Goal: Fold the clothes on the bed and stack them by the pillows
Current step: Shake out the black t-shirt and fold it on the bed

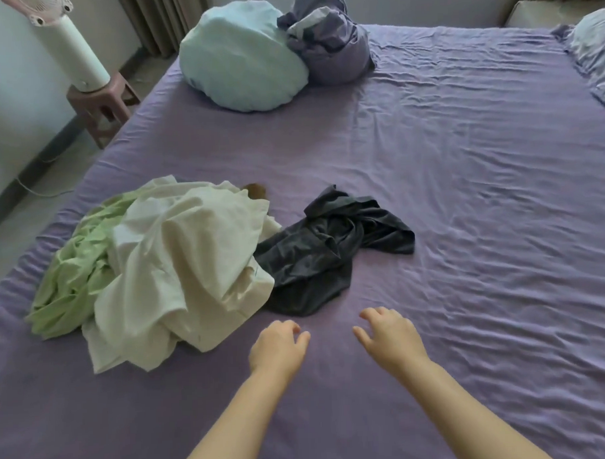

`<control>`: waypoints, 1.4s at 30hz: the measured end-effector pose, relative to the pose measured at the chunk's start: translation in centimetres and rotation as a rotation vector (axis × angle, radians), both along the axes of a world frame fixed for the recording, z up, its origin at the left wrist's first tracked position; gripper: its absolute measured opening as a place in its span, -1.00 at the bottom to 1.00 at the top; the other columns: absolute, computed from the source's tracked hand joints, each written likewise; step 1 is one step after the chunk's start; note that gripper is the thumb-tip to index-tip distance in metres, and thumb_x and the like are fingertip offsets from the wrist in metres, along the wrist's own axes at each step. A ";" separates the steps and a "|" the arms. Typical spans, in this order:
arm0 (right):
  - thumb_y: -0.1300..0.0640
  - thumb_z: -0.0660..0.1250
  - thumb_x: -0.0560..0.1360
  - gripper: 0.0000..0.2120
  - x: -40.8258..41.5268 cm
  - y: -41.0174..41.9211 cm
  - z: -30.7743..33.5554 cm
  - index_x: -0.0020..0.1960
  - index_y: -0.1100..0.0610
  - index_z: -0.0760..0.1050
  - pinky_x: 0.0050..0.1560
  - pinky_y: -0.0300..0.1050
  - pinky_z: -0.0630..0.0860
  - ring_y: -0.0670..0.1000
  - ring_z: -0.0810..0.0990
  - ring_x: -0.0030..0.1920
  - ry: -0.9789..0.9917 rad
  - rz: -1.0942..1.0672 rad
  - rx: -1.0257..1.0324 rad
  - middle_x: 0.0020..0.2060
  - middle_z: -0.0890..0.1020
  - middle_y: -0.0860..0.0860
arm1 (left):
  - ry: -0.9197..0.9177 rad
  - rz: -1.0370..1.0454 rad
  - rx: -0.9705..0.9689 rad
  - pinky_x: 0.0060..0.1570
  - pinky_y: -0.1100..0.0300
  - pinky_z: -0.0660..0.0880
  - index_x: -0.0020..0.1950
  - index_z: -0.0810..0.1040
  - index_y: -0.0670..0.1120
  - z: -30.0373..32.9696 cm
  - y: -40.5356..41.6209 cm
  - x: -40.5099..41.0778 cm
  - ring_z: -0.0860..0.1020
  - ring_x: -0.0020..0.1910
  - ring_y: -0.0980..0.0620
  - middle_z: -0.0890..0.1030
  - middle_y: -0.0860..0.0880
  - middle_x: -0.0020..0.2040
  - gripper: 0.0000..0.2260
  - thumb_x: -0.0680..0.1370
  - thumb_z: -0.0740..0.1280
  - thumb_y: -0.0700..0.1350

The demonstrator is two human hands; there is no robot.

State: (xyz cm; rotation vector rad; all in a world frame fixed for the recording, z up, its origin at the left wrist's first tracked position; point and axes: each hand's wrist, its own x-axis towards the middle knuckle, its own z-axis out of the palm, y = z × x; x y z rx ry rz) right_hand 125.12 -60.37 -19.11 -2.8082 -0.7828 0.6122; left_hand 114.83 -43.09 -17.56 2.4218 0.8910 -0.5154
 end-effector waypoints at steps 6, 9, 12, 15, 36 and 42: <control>-0.06 0.18 0.57 -0.63 5.9 4.7 -2.7 0.33 0.03 0.35 0.12 -0.05 0.42 0.08 0.40 0.21 -0.019 0.004 0.020 0.25 0.45 -0.01 | -0.122 -0.099 0.044 0.21 0.11 0.41 0.36 0.45 -0.03 -3.2 3.5 6.4 0.42 0.28 0.01 0.46 0.01 0.30 -0.67 0.61 0.18 0.00; 0.02 0.26 0.53 -0.54 6.7 6.7 -5.4 0.40 -0.01 0.28 0.18 -0.05 0.42 0.07 0.29 0.33 0.054 0.050 0.015 0.36 0.33 0.01 | -0.133 -0.261 0.083 0.22 0.11 0.40 0.36 0.43 -0.02 -5.6 4.7 8.5 0.40 0.28 0.00 0.46 0.01 0.30 -0.66 0.60 0.21 -0.01; 0.06 0.28 0.51 -0.52 6.7 7.9 -8.2 0.41 -0.08 0.28 0.23 -0.04 0.38 0.09 0.19 0.39 -0.001 0.077 -0.047 0.44 0.22 0.03 | -0.046 -0.409 0.116 0.16 0.09 0.44 0.35 0.39 -0.03 -8.3 4.6 8.8 0.36 0.28 -0.02 0.40 0.00 0.28 -0.62 0.55 0.29 0.01; 0.08 0.25 0.52 -0.68 7.2 8.4 -9.4 0.26 -0.07 0.48 0.12 -0.10 0.34 0.04 0.29 0.31 -0.152 0.052 0.050 0.29 0.42 -0.05 | -0.059 -0.462 0.226 0.07 0.13 0.40 0.23 0.38 -0.07 -9.6 4.4 8.5 0.36 0.22 -0.04 0.38 -0.03 0.22 -0.68 0.52 0.32 -0.03; -0.05 0.38 0.45 -0.63 8.4 1.3 24.1 -0.29 0.26 0.52 -0.46 -0.25 0.28 -0.06 0.36 -0.41 0.206 -0.504 1.001 -0.45 0.42 0.06 | -0.689 -0.183 -0.686 -0.34 0.33 0.43 0.06 0.47 0.11 22.8 5.3 10.7 0.54 -0.21 0.14 0.53 0.05 -0.15 -0.82 0.51 0.40 -0.03; -0.04 0.32 0.50 -0.58 4.9 -2.3 31.0 -0.22 0.35 0.48 -0.45 -0.26 0.28 -0.09 0.35 -0.41 0.089 -0.524 1.025 -0.41 0.39 0.06 | -0.558 -0.330 -0.712 -0.07 0.10 0.58 -0.01 0.58 -0.05 31.3 3.4 8.5 0.59 -0.18 0.08 0.62 0.00 -0.15 -0.83 0.44 0.48 -0.12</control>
